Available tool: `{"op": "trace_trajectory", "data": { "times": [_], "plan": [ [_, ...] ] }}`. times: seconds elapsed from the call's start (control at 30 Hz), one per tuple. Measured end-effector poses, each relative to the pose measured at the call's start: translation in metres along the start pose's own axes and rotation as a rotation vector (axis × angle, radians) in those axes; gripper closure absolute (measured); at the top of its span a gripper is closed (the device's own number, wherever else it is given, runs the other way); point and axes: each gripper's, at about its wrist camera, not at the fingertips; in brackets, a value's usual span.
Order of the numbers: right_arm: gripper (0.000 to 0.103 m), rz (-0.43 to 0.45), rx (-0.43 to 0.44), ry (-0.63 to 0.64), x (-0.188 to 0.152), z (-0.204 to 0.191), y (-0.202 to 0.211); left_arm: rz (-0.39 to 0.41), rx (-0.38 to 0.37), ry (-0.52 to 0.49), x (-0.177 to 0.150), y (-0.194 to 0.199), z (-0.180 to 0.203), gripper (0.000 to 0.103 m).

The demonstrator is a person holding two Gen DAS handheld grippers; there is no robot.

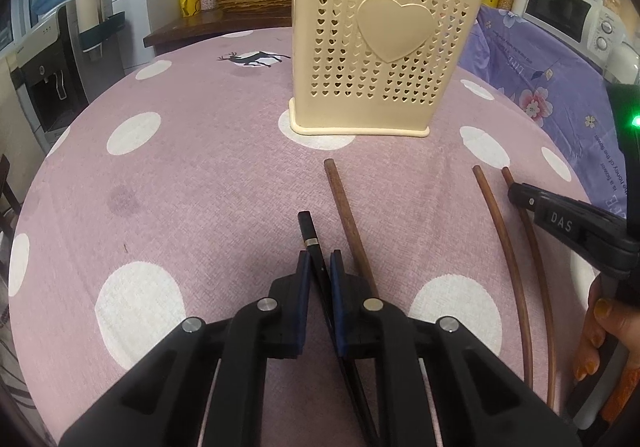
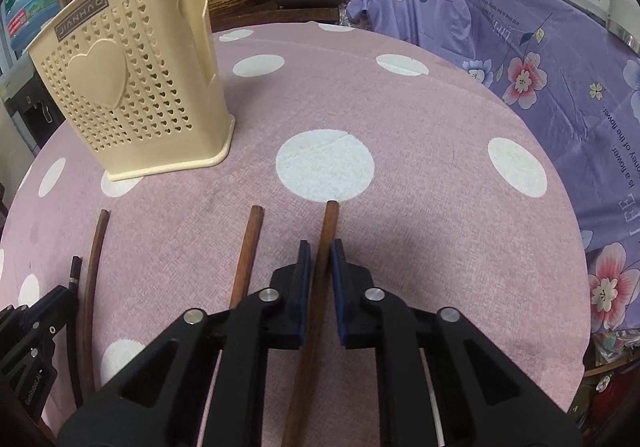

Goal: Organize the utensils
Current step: 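Lift both chopsticks over the holder and release them inside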

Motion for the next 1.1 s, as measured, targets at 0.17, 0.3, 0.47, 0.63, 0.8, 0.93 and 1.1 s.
{"op": "trace_trajectory", "data": {
  "times": [0.17,0.3,0.47,0.63,0.8,0.93,1.1],
  "plan": [
    [0.095,0.000,0.011,0.010,0.003,0.000,-0.002,-0.007,-0.004,-0.007,0.004,-0.003,-0.001,0.094],
    [0.095,0.003,0.007,0.023,0.002,-0.001,-0.003,-0.003,-0.008,-0.014,0.004,-0.003,-0.001,0.094],
    [0.095,0.004,0.020,0.023,0.002,-0.001,-0.003,-0.004,-0.020,-0.003,0.005,-0.004,-0.004,0.095],
    [0.095,0.011,0.057,0.004,0.002,0.002,-0.002,-0.004,-0.026,0.000,0.006,-0.004,-0.004,0.095],
    [0.095,0.049,0.091,0.003,0.002,0.002,0.007,0.006,-0.037,0.011,0.008,-0.002,-0.010,0.095],
    [0.095,0.092,0.152,-0.012,0.004,0.004,0.025,0.054,-0.052,0.029,0.016,0.014,-0.020,0.095],
    [0.095,0.181,0.224,0.006,0.013,0.002,0.063,0.151,-0.073,0.054,0.037,0.047,-0.036,0.095]
  ]
}}
Point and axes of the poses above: each gripper's, at about its wrist camera, not at the fingertips, and y roughly against the way its jaws point, z to its right, x to its top, and after that the axes turned 9 degrees about x, right-handed
